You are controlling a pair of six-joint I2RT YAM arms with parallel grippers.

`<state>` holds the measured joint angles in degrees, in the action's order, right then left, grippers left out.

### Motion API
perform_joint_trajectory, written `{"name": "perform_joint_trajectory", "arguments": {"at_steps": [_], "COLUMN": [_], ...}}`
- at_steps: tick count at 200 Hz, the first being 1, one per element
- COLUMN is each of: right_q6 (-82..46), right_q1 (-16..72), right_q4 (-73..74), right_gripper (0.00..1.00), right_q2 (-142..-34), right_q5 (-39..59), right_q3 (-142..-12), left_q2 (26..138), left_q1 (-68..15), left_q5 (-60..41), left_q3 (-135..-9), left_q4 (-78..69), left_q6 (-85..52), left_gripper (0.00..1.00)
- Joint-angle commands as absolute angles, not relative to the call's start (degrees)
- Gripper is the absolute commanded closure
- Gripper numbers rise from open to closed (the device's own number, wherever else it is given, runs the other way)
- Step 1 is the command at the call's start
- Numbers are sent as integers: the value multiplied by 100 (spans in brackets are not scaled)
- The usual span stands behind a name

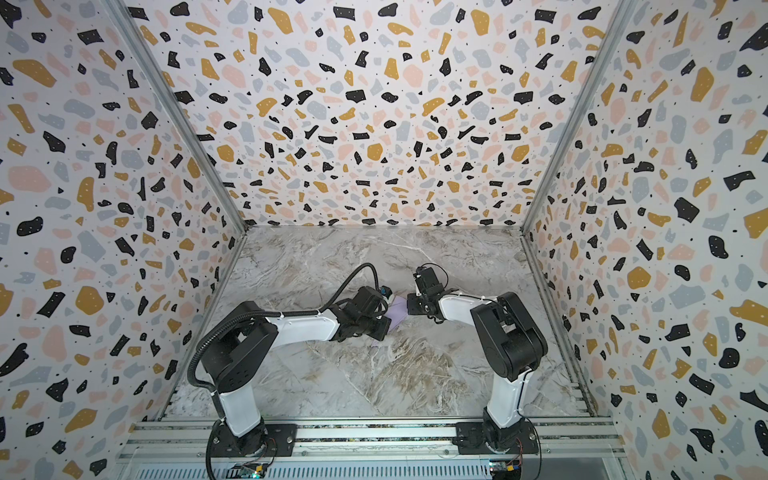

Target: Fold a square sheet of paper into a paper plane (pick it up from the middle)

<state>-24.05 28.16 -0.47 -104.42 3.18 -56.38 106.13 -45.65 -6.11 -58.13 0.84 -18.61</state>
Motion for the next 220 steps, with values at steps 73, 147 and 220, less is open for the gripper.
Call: {"name": "perform_joint_trajectory", "arguments": {"at_steps": [73,147,220], "right_q6": [-2416,-2734,-3267], "right_q1": [2853,2450,2832], "right_q4": [-640,1226,2158], "right_gripper": [82,72,82], "right_q2": [-10686,-9257,-10024], "right_q5": [259,2138,3094], "right_q3": [-5525,-4415,-4515], "left_q2": [10800,10964,10973], "left_q1": [-4573,-4596,-4609], "left_q5": [-817,-569,-562], "left_q3": [-5829,-5520,-5435], "left_q4": [287,486,484], "left_q6": [-1551,-1252,-1204], "left_gripper": [95,99,100]}}
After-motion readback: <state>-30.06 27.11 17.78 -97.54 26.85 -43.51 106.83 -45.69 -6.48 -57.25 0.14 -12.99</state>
